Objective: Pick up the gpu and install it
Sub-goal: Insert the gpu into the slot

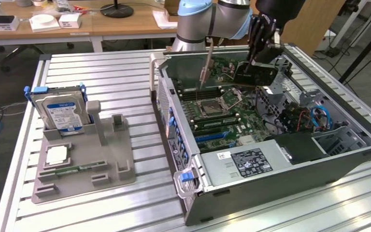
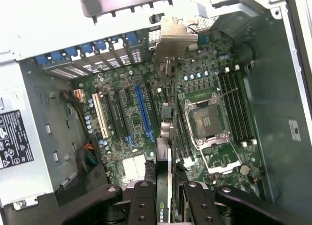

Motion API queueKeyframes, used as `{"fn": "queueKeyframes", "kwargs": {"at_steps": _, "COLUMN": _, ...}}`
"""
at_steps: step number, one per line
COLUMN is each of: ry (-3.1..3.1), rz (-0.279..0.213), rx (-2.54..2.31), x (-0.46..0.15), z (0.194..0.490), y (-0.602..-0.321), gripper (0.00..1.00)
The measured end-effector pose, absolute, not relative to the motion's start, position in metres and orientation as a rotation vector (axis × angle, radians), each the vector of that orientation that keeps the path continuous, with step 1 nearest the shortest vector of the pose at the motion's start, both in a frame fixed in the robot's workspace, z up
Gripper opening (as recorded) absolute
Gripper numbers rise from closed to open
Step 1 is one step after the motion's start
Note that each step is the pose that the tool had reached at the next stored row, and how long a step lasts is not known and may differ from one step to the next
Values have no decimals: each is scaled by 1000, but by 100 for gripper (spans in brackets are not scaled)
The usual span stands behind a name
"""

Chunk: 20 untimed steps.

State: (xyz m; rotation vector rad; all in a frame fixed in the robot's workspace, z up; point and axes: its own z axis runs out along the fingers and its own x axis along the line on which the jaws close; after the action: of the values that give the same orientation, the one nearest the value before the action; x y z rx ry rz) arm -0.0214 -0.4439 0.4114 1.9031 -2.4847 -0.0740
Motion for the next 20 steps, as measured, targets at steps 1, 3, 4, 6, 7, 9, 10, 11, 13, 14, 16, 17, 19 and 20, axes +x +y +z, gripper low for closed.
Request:
{"fn": "queueKeyframes", "kwargs": {"at_steps": 1, "ry": -2476, "rz": -74, "rx": 1914, "x": -21, "z": 411, "y": -444, "gripper": 26}}
{"fn": "queueKeyframes", "kwargs": {"at_steps": 3, "ry": -2459, "rz": -74, "rx": 1935, "x": -21, "z": 411, "y": -444, "gripper": 26}}
{"fn": "queueKeyframes", "kwargs": {"at_steps": 4, "ry": -2451, "rz": -74, "rx": 1945, "x": -21, "z": 411, "y": -444, "gripper": 26}}
{"fn": "queueKeyframes", "kwargs": {"at_steps": 6, "ry": -2432, "rz": -73, "rx": 1968, "x": -21, "z": 411, "y": -444, "gripper": 26}}
{"fn": "queueKeyframes", "kwargs": {"at_steps": 7, "ry": -2423, "rz": -73, "rx": 1979, "x": -21, "z": 411, "y": -444, "gripper": 26}}
{"fn": "queueKeyframes", "kwargs": {"at_steps": 9, "ry": -2405, "rz": -73, "rx": 2000, "x": -21, "z": 411, "y": -444, "gripper": 26}}
{"fn": "queueKeyframes", "kwargs": {"at_steps": 10, "ry": -2396, "rz": -73, "rx": 2011, "x": -21, "z": 411, "y": -444, "gripper": 26}}
{"fn": "queueKeyframes", "kwargs": {"at_steps": 11, "ry": -2386, "rz": -73, "rx": 2021, "x": -21, "z": 411, "y": -444, "gripper": 26}}
{"fn": "queueKeyframes", "kwargs": {"at_steps": 13, "ry": -2366, "rz": -73, "rx": 2045, "x": -21, "z": 411, "y": -444, "gripper": 26}}
{"fn": "queueKeyframes", "kwargs": {"at_steps": 14, "ry": -2356, "rz": -73, "rx": 2056, "x": -21, "z": 411, "y": -444, "gripper": 26}}
{"fn": "queueKeyframes", "kwargs": {"at_steps": 16, "ry": -2336, "rz": -73, "rx": 2078, "x": -21, "z": 411, "y": -444, "gripper": 26}}
{"fn": "queueKeyframes", "kwargs": {"at_steps": 17, "ry": -2326, "rz": -73, "rx": 2089, "x": -21, "z": 411, "y": -444, "gripper": 26}}
{"fn": "queueKeyframes", "kwargs": {"at_steps": 19, "ry": -2307, "rz": -73, "rx": 2110, "x": -21, "z": 411, "y": -444, "gripper": 26}}
{"fn": "queueKeyframes", "kwargs": {"at_steps": 20, "ry": -2297, "rz": -73, "rx": 2120, "x": -21, "z": 411, "y": -444, "gripper": 26}}
